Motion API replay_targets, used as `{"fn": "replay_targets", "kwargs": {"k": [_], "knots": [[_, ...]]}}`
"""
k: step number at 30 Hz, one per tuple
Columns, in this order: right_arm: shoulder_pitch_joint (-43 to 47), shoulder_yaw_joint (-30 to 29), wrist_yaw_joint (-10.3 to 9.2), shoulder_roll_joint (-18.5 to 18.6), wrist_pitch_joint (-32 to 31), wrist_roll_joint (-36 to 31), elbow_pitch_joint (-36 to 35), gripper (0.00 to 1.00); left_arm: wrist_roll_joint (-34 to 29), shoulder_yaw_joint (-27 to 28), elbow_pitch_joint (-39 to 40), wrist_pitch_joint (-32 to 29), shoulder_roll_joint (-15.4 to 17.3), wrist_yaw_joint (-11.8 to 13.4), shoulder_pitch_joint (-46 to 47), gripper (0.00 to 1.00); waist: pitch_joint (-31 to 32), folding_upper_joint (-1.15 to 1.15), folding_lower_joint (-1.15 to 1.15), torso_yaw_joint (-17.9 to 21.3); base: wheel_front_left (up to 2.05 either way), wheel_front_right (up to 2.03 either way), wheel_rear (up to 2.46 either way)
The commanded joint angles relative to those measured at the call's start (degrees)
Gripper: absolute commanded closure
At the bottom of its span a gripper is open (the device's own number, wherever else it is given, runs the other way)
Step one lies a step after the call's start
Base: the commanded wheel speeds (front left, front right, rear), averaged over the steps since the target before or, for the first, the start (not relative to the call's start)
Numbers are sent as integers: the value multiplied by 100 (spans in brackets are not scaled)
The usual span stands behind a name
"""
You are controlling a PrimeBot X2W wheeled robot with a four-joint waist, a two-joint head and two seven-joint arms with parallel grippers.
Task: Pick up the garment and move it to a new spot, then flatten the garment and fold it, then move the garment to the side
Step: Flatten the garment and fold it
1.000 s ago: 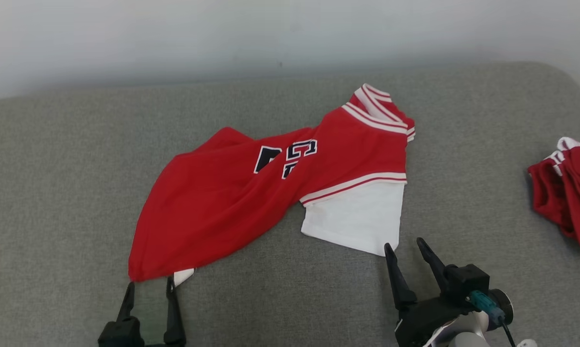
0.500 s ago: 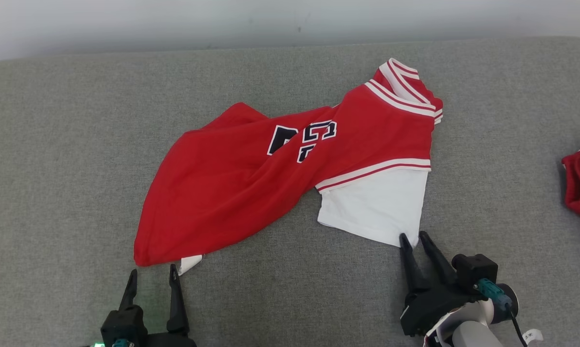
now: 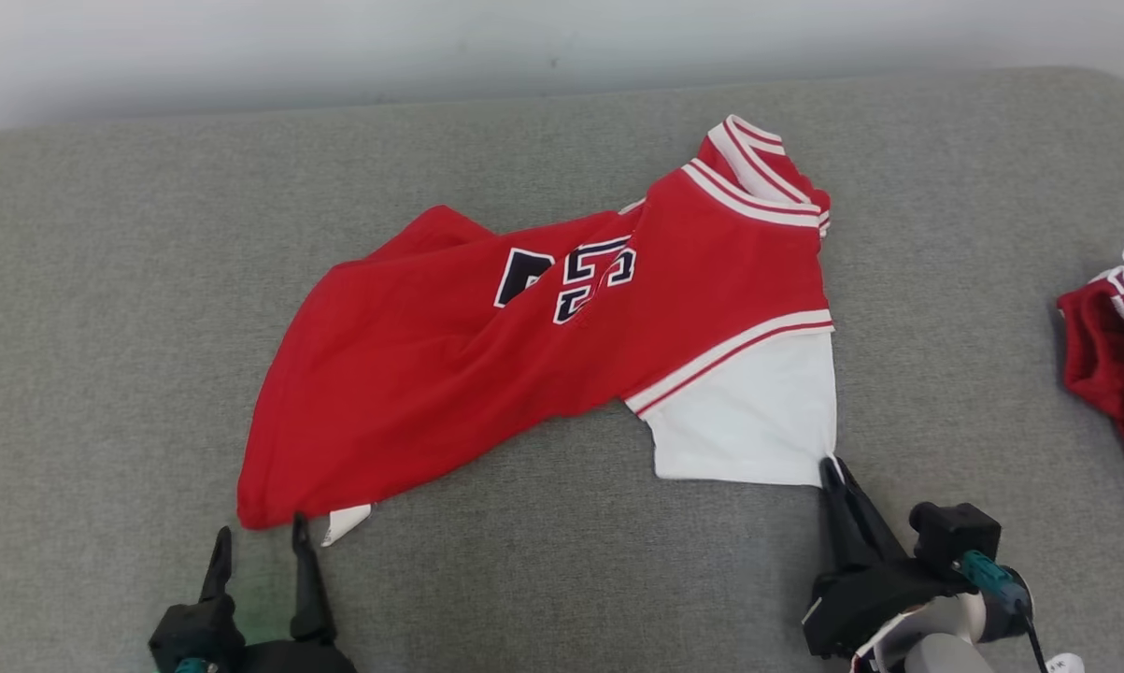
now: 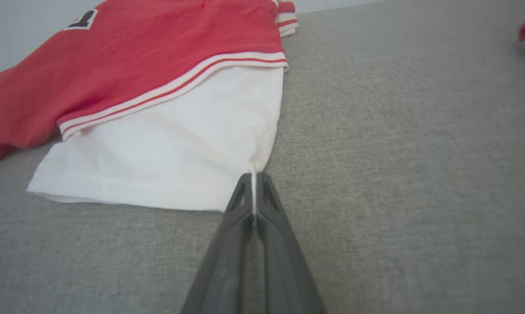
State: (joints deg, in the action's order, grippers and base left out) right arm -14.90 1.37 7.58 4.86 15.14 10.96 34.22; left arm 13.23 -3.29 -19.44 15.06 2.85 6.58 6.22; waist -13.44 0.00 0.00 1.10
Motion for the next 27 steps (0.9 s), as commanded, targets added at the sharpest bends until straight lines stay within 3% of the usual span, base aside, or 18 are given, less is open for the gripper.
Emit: {"fn": "replay_targets", "kwargs": {"k": [1,16,17,18,19,20,27], "knots": [[105,-37,-18,25,-4,37,-73,100,63,51,-21,16,7,22,-8,0,15,0,0,96,0,0,0],[220,-258,-18,90,-2,-10,-487,100,708,462,-504,11,6,53,173,0,-144,0,0,531,0,0,0],[210,-252,-18,85,-3,-7,-496,100,690,440,-547,10,1,16,175,8,-149,0,0,546,0,0,0],[202,-254,-18,76,-2,2,-512,100,698,417,-587,5,0,-33,189,68,-155,0,0,557,0,0,0],[196,-253,-18,70,-2,10,-524,100,649,391,-613,-3,-7,-54,213,94,-159,0,0,565,0,0,0],[187,-261,-18,65,-2,18,-540,100,625,372,-616,-3,-10,-91,238,100,-160,0,0,567,0,0,0],[160,-334,-18,31,-2,84,-745,100,449,406,-349,15,1,-201,311,100,14,0,0,515,0,0,0]]}}
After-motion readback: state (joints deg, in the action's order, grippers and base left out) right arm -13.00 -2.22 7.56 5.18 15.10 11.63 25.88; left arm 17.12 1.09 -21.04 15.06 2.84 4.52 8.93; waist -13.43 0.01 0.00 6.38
